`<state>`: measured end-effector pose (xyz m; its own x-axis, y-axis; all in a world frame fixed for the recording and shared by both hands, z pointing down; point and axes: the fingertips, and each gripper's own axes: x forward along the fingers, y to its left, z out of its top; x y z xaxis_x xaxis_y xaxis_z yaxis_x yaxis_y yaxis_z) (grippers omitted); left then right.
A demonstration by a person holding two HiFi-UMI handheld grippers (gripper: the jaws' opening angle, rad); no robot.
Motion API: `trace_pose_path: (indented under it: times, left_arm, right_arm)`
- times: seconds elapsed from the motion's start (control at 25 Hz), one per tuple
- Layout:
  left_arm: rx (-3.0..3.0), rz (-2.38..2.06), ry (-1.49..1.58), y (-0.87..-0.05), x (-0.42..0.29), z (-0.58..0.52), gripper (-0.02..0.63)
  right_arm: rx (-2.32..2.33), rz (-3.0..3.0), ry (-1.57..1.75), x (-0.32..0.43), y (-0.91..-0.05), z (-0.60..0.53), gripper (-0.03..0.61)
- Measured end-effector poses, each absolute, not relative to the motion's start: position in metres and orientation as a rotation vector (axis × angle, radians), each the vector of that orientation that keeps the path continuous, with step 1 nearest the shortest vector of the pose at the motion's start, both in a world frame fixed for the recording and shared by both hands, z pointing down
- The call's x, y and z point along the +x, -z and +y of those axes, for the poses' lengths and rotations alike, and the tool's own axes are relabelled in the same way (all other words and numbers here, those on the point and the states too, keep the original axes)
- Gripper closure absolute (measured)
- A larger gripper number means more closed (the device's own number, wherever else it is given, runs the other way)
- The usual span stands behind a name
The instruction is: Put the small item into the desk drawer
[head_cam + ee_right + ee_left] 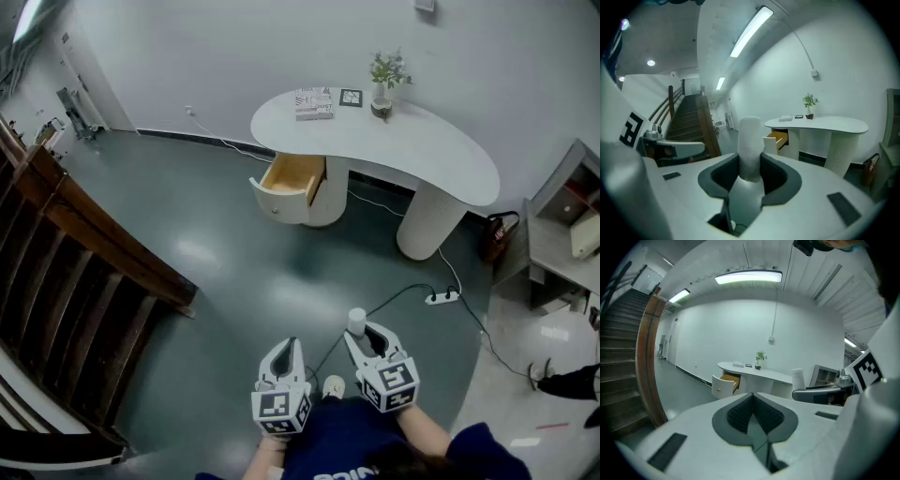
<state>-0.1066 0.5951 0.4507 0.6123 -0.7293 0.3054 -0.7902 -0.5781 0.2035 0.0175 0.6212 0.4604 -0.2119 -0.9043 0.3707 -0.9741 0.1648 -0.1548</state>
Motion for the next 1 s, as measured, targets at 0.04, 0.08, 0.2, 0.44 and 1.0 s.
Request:
trace_pose_path:
  times: [0.04, 0.08, 0.2, 0.44, 1.0]
  left_arm:
    - [2.521, -1.225, -0.275, -0.452, -0.109, 0.595, 0.609]
    - [2.52, -1.223, -0.28, -0.453, -0.111, 0.596, 0.609]
    - [2.516, -1.216, -0.282, -0.455, -0.113, 0.593, 0.609]
    - [2.528, -1.191, -0.278, -0.459, -0.117, 0.571, 0.609]
    - [2.542, -1.068, -0.347, -0.484, -0.14, 0.406, 0.609]
  right_arm:
    - [1.832, -2.239, -0.534, 0.014, -0.462, 0.623, 0.437]
    - [1.826, -2.234, -0.533, 0.011, -0.463, 0.624, 0.437]
    - [1.811, -2.214, -0.543, 0.006, -0.467, 0.623, 0.437]
    - [1.882, -2.206, -0.582, 0.008, -0.465, 0.599, 0.436]
    - [1.989, -2.019, -0.629, 0.01, -0.481, 0.47, 0.434]
